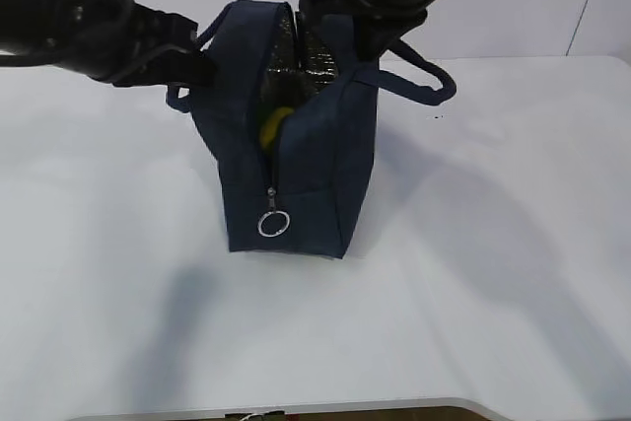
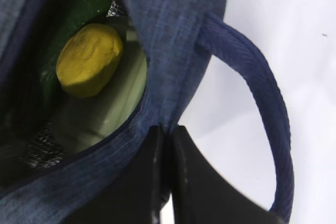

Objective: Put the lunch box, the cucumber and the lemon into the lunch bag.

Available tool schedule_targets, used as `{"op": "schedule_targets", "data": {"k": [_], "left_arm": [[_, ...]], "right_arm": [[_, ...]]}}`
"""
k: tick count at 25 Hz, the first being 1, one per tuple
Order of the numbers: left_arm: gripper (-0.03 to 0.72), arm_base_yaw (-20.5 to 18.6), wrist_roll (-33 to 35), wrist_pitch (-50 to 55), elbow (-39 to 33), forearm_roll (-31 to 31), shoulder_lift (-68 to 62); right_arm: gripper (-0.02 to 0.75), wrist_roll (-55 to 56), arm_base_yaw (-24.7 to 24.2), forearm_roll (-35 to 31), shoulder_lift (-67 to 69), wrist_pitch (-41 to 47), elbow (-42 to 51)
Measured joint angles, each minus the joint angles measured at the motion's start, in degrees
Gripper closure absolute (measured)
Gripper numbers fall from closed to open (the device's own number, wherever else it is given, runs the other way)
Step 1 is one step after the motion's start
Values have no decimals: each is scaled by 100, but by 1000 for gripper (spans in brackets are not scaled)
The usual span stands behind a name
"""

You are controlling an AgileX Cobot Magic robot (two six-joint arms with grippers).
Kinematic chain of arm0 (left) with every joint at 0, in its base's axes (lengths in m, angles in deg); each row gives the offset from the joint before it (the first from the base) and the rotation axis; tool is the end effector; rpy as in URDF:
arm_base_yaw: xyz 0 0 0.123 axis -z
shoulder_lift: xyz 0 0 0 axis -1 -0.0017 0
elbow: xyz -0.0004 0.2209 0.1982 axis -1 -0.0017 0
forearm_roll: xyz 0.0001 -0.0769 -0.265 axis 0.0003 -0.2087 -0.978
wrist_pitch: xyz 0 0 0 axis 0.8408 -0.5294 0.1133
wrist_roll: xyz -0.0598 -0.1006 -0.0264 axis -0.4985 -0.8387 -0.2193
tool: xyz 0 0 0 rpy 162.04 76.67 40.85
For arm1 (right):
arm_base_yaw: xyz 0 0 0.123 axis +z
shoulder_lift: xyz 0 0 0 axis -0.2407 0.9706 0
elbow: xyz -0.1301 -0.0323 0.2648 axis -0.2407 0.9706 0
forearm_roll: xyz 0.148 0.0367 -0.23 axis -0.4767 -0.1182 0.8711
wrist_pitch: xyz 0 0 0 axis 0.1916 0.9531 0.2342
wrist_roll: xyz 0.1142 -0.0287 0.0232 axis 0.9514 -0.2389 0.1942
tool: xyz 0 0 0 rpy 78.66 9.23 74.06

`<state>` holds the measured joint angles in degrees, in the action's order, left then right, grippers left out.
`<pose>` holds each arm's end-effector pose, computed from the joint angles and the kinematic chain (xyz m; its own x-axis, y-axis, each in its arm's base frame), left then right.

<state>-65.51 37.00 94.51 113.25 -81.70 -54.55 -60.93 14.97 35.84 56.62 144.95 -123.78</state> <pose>0.3363 -0.1983 0.2765 -0.6724 0.1099 -0.7320 0.5178 0.7765 -0.3591 0.4206 0.2156 0.3256 -0.8040 -0.3787 -0.4584 -0.3865 0.9187 -0.0810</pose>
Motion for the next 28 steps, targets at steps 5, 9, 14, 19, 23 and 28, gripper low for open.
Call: {"op": "schedule_targets", "data": {"k": [5, 9, 14, 19, 23, 28], "left_arm": [[683, 272, 0, -179, 285, 4, -302], [683, 434, 0, -236, 465, 4, -579], [683, 592, 0, -253, 577, 4, -772], [683, 592, 0, -254, 584, 39, -847], [683, 592, 0, -370, 584, 49, -847], [683, 592, 0, -488, 584, 58, -892]], "right_arm": [[724, 8, -243, -61, -186, -493, 537], [724, 8, -285, -154, -289, -919, 965], [725, 8, -349, -271, -378, -1342, 1329], [725, -212, -393, -363, -378, -1738, 1395], [725, -434, -398, -421, -378, -1955, 1395], [725, -461, -398, -482, -349, -1979, 1395]]}}
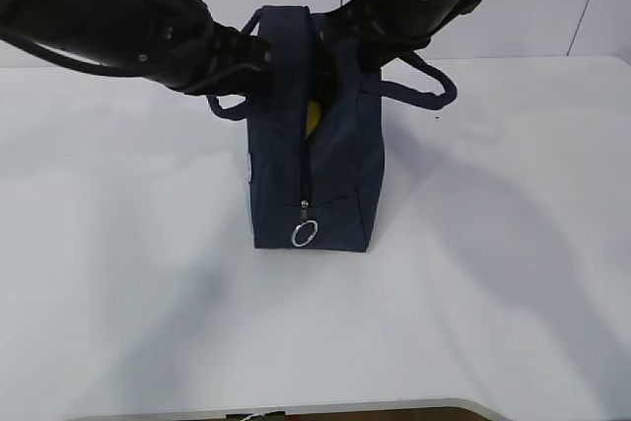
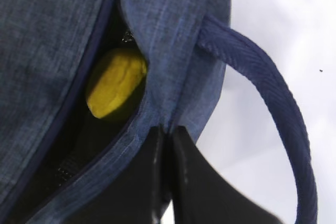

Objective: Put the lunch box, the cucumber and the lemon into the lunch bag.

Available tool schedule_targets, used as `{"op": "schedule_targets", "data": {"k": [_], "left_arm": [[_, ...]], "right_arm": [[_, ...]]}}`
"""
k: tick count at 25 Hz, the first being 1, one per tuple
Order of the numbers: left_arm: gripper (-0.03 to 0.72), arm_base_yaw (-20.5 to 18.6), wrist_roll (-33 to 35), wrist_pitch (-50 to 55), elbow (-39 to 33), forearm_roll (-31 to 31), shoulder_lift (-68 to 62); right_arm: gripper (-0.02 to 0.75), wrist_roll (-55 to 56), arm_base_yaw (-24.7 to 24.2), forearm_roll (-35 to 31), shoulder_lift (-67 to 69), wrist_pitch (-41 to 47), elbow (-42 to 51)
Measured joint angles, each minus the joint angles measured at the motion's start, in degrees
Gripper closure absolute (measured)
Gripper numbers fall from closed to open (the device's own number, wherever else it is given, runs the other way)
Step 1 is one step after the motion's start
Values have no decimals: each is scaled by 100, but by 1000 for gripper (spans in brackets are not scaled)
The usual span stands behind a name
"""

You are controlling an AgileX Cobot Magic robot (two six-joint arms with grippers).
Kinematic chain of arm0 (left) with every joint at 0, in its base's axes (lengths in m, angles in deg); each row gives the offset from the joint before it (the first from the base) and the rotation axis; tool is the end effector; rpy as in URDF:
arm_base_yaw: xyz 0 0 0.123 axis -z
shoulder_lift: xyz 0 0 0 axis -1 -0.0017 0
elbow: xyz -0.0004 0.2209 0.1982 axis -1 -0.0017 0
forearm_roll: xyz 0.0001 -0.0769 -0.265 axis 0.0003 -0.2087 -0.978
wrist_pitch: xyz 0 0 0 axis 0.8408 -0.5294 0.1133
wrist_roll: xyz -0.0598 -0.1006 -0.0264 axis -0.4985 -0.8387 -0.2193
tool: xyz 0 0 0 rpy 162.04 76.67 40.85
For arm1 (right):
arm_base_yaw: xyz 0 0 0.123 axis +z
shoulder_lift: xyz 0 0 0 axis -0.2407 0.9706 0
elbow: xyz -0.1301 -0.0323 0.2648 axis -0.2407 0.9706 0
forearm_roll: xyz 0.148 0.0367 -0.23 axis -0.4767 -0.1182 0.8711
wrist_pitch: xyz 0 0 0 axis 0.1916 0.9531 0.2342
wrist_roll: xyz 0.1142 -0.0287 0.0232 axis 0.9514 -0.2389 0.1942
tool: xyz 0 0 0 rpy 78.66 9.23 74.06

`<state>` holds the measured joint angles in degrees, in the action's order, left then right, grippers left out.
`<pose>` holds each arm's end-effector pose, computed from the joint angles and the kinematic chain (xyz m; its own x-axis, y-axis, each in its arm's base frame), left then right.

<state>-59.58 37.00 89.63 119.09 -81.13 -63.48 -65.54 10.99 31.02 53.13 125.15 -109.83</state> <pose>0.3552 -0.2476 0.2525 -0.6535 0.1614 -0.7395 0.5601 0.7603 -0.3290 0.4353 0.1976 0.2934 -0.7295 -0.3465 -0.5897 -0.4079 0.9125 -0.0315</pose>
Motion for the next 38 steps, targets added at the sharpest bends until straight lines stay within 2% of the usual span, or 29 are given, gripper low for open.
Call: {"op": "schedule_targets", "data": {"k": [26, 29, 33, 35, 38], "left_arm": [[683, 0, 0, -197, 0, 0, -68], [683, 0, 0, -197, 0, 0, -68], [683, 0, 0, -206, 0, 0, -68], [683, 0, 0, -206, 0, 0, -68], [683, 0, 0, -206, 0, 0, -68]], "right_arm": [[713, -636, 0, -172, 128, -396, 0], [629, -732, 0, -208, 128, -396, 0], [431, -869, 0, -254, 14, -364, 0], [386, -883, 0, -254, -130, -352, 0], [367, -883, 0, -254, -348, -316, 0]]}}
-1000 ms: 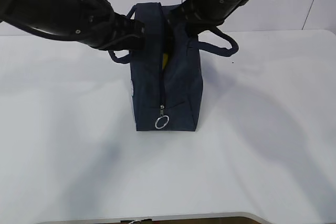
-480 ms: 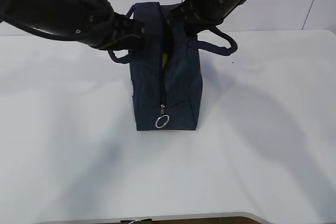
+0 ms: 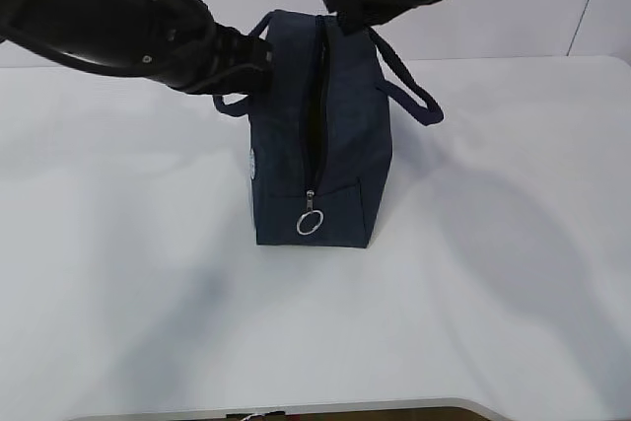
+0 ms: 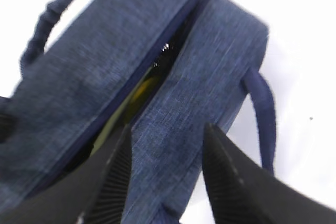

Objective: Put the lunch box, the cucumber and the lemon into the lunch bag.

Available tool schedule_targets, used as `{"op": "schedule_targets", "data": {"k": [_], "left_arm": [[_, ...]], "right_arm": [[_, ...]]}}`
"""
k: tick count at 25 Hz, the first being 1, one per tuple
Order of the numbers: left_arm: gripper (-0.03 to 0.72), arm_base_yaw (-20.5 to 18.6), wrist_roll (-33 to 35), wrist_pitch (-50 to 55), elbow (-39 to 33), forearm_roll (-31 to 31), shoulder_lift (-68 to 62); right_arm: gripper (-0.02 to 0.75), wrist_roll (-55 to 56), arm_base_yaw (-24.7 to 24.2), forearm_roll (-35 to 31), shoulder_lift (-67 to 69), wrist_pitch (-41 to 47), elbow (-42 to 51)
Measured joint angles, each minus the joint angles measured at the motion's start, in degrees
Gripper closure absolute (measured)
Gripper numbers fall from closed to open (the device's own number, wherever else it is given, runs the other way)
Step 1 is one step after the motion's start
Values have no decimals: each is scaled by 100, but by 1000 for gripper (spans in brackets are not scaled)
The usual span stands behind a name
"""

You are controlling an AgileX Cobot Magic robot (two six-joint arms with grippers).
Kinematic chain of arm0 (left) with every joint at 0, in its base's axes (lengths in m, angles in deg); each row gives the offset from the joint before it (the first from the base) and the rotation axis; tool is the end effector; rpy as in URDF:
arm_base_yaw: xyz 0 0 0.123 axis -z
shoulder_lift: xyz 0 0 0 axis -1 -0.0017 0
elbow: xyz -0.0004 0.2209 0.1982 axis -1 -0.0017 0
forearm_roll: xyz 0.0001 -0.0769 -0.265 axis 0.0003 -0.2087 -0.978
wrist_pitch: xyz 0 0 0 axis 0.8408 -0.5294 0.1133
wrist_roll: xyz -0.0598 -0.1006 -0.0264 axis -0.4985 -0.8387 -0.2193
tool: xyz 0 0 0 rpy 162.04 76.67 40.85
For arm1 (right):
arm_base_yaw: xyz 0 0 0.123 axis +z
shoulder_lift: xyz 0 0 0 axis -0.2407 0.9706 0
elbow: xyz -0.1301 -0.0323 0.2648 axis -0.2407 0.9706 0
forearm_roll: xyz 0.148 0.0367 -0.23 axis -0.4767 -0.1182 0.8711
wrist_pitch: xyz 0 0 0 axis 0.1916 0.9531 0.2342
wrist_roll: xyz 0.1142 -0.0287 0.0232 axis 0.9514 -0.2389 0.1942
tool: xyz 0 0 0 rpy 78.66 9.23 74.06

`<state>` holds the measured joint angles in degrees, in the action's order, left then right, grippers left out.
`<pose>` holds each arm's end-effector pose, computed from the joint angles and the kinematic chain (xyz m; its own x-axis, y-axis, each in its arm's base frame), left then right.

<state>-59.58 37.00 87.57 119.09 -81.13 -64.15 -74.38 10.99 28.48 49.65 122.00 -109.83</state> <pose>0.3601 -0.2471 0.2492 -0.6456 0.1474 -0.7493 0.5462 0.7749 -0.3182 0.4279 0.1987 0.3263 -0.6043 -0.4266 -0.6729 -0.5057 0.8580 -0.0898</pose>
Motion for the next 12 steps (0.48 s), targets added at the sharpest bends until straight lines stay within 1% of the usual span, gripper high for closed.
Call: {"op": "schedule_targets", "data": {"k": [3, 6, 12], "left_arm": [[683, 0, 0, 0, 0, 0, 0], [683, 0, 0, -4, 0, 0, 0], [683, 0, 0, -14, 0, 0, 0]], "right_arm": [[361, -9, 0, 0, -196, 210, 0], [361, -23, 0, 0, -358, 608, 0], [361, -569, 0, -544, -657, 1060, 0]]}}
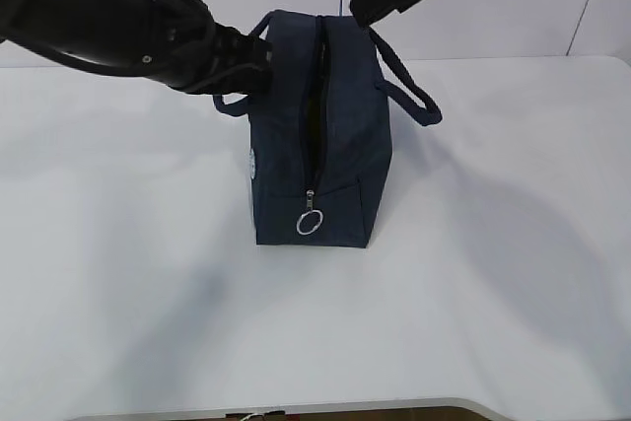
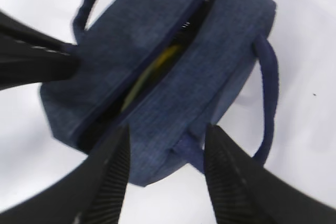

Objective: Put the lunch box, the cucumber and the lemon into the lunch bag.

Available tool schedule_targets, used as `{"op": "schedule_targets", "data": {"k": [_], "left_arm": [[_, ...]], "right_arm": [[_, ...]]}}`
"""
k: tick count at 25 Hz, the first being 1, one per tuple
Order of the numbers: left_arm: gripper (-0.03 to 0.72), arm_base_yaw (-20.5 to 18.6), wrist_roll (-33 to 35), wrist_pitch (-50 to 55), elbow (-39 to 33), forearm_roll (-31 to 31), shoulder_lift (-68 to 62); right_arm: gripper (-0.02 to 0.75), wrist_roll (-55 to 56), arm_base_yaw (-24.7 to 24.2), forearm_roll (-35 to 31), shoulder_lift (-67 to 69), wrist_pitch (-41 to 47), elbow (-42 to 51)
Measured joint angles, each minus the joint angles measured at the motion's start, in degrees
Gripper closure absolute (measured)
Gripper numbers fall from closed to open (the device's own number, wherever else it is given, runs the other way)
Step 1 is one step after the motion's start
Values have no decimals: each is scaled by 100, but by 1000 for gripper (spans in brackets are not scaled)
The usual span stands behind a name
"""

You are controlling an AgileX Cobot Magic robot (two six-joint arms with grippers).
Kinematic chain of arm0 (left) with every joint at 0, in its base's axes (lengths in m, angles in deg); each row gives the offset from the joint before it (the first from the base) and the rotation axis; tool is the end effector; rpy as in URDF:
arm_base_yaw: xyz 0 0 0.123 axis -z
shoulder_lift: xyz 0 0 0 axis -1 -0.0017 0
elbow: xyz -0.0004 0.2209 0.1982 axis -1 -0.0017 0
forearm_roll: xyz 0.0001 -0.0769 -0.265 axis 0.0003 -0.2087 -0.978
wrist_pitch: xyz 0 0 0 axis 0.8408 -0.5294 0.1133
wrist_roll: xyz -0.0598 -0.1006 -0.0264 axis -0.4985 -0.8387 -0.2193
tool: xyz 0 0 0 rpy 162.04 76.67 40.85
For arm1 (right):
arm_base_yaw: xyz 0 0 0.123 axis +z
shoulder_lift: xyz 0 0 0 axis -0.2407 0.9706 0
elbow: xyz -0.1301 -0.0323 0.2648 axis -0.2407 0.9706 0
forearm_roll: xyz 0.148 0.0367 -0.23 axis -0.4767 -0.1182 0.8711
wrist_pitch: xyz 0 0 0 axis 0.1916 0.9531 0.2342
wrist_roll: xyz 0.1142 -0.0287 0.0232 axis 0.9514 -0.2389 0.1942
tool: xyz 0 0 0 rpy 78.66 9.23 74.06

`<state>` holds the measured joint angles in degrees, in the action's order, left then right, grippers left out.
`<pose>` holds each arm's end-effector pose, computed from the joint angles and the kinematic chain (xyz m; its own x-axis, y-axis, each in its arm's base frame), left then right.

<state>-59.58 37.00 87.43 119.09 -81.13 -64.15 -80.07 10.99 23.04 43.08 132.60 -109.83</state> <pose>0.3604 -0.2470 0.2494 -0.6445 0.1461 -0.7505 0.5454 0.7757 -0.3174 0.3854 0.1896 0.3640 -0.6112 -0.4816 -0.6282 -0.5848 0.8095 -0.0516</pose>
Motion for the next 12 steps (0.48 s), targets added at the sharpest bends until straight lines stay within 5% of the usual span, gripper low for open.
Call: {"op": "schedule_targets", "data": {"k": [12], "left_arm": [[683, 0, 0, 1, 0, 0, 0]], "right_arm": [[360, -297, 0, -368, -1109, -77, 1106]]}}
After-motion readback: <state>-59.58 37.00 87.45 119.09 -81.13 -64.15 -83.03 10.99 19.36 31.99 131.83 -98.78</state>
